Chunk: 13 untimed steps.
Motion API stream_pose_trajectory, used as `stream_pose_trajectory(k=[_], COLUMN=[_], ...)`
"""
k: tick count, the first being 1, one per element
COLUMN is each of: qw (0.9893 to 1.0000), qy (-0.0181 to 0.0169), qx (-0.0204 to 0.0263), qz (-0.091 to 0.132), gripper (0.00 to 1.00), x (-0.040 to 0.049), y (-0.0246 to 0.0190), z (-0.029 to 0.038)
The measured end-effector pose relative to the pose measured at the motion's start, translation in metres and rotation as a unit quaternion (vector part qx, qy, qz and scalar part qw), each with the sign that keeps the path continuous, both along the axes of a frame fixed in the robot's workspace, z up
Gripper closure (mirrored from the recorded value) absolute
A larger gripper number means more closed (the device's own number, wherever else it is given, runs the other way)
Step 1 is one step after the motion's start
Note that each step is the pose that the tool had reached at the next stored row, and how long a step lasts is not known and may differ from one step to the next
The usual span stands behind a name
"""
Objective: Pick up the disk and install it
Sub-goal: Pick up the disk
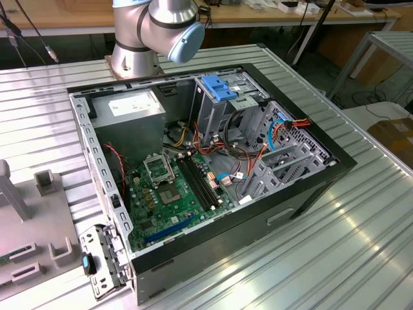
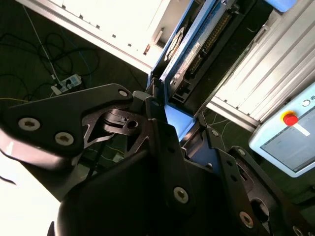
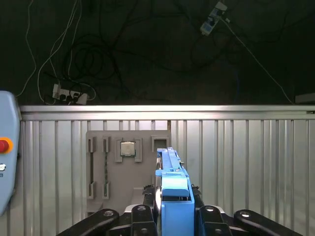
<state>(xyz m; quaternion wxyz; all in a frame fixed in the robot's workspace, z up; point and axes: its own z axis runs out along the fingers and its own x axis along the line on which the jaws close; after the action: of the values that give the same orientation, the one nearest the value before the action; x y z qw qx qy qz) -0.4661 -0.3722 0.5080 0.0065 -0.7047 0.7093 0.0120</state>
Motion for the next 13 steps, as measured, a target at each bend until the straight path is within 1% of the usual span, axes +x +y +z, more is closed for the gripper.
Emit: stream_pose_trajectory(k=[2, 3, 4, 5, 6, 13], qw=[1.0, 1.0, 1.0, 1.0, 1.0, 1.0], qy=[0.0001, 0.0002, 0.0002, 0.0004, 0.0005, 0.0005], qx=[0.0, 0.0, 0.0, 0.0, 0.0, 0.0], qz=[0.0, 0.0, 0.0, 0.0, 0.0, 0.0], gripper=[0.63, 0.63, 0.63, 0.63, 0.63, 0.63], x=[0.0, 0.0, 0.0, 0.0, 0.0, 0.0], y=[0.0, 0.0, 0.0, 0.0, 0.0, 0.0], z=[0.0035, 0.0083, 0.0111, 0.0196, 0.0211, 0.0222])
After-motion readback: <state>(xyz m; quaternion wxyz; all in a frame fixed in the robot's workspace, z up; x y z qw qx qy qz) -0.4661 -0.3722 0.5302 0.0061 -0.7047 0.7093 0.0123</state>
